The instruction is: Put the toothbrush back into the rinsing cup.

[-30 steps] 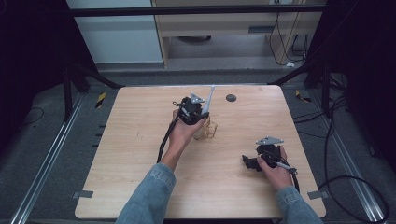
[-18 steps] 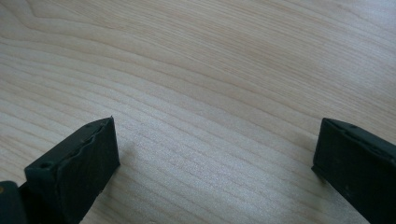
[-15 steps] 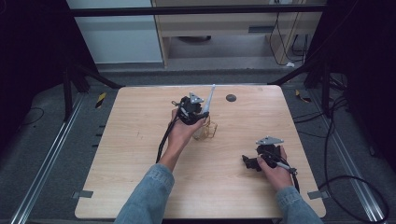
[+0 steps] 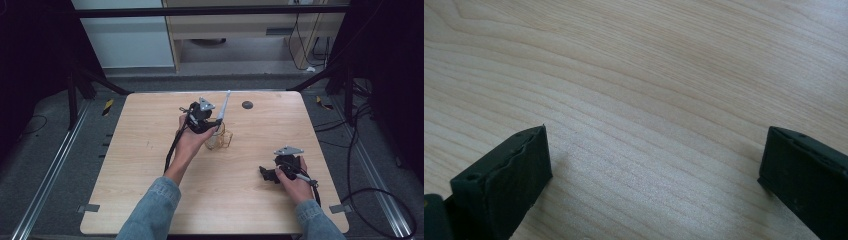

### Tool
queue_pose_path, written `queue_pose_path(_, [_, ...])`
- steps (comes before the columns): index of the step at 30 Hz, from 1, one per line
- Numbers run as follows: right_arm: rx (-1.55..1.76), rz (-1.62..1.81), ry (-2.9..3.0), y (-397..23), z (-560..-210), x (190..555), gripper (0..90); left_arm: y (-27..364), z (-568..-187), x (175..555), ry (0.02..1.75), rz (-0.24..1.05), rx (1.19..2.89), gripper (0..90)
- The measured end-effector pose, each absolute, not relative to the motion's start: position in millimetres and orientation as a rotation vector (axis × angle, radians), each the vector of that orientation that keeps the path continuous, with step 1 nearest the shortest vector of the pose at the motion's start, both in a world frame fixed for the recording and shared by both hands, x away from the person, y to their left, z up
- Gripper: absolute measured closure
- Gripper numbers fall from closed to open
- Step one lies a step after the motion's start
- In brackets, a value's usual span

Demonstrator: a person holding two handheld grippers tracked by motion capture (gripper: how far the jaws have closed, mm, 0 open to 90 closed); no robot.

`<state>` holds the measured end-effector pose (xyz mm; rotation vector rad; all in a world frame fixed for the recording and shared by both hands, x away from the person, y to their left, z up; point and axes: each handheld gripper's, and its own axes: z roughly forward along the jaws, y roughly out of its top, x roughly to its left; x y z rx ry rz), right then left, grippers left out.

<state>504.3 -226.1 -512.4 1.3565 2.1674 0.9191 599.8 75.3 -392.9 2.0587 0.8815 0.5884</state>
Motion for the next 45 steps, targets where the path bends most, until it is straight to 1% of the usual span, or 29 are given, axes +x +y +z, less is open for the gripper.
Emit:
queue_pose_path(12, [1.357,0.919,2.167,-226.1,-512.4,504.3,0.4,82.6,-388.7,595.8,0.867,0.584,2.062,27.0])
queue_pose_path(18, [1.356,0.918,2.168,-226.2,-512.4,504.3,0.3,82.0,-387.2,591.1,0.845,0.558,2.079,13.3])
queue_pose_path(19, [1.356,0.918,2.168,-226.2,-512.4,504.3,0.3,82.0,-387.2,591.1,0.845,0.558,2.079,11.4])
queue_pose_path(20, [1.356,0.919,2.167,-226.2,-512.4,504.4,0.4,81.9,-386.4,589.7,0.841,0.562,2.086,11.4])
queue_pose_path(21, [1.356,0.919,2.168,-226.2,-512.5,504.3,0.3,81.9,-385.3,587.6,0.837,0.556,2.089,8.1])
queue_pose_path(22, [1.355,0.918,2.168,-226.2,-512.5,504.4,0.3,82.3,-384.5,586.1,0.835,0.555,2.093,6.7])
queue_pose_path(29, [1.356,0.919,2.168,-226.2,-512.4,504.3,0.3,88.9,-379.1,574.9,0.818,0.545,2.100,3.6])
queue_pose_path(45, [1.355,0.919,2.168,-226.2,-512.5,504.3,0.4,127.9,-384.1,551.7,0.836,0.573,2.175,3.1])
